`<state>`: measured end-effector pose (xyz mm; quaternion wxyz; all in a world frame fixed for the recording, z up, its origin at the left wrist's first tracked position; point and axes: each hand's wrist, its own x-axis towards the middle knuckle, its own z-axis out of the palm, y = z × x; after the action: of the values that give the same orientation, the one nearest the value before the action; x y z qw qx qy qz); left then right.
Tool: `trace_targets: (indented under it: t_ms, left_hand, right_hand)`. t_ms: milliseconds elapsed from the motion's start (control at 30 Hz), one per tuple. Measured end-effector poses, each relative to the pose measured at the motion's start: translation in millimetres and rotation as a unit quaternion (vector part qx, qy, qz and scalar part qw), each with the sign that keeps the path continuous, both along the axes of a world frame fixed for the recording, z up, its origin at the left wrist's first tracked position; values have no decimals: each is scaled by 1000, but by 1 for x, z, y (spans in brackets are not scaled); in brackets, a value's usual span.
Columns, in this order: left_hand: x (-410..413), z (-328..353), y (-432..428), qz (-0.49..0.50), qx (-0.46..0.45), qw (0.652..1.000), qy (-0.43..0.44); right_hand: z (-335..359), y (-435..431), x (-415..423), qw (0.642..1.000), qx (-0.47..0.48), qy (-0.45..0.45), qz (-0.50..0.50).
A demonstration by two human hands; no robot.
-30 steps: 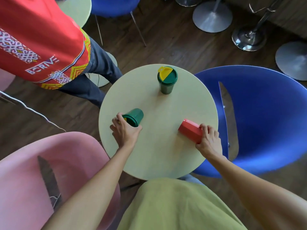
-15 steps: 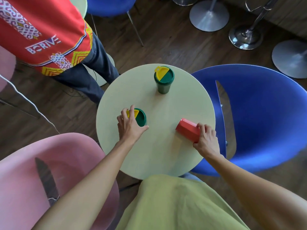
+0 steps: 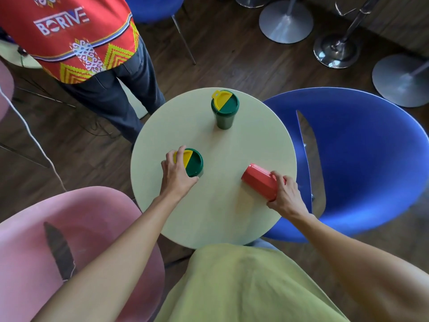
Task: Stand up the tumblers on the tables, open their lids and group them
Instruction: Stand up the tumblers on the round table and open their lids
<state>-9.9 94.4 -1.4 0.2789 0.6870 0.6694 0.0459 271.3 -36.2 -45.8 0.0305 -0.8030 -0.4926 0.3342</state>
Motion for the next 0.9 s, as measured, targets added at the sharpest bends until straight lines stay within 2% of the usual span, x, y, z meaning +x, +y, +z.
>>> trace_targets:
  t_ms: [233, 467, 767, 900]
  left_hand:
    - [-7, -3, -4, -6, -12, 999, -34]
    - [-14, 0, 0, -9, -45, 997, -66]
    - [-21, 3, 4, -16, -79, 992, -94]
    - [-25, 4, 8, -28, -88, 991, -96]
  right_hand:
    - [22, 1, -13, 991, 105, 80, -27]
    - [38, 33, -42, 984, 154, 89, 13]
    - [41, 53, -73, 992, 108, 18, 60]
    - [49, 61, -58, 989, 47, 41, 130]
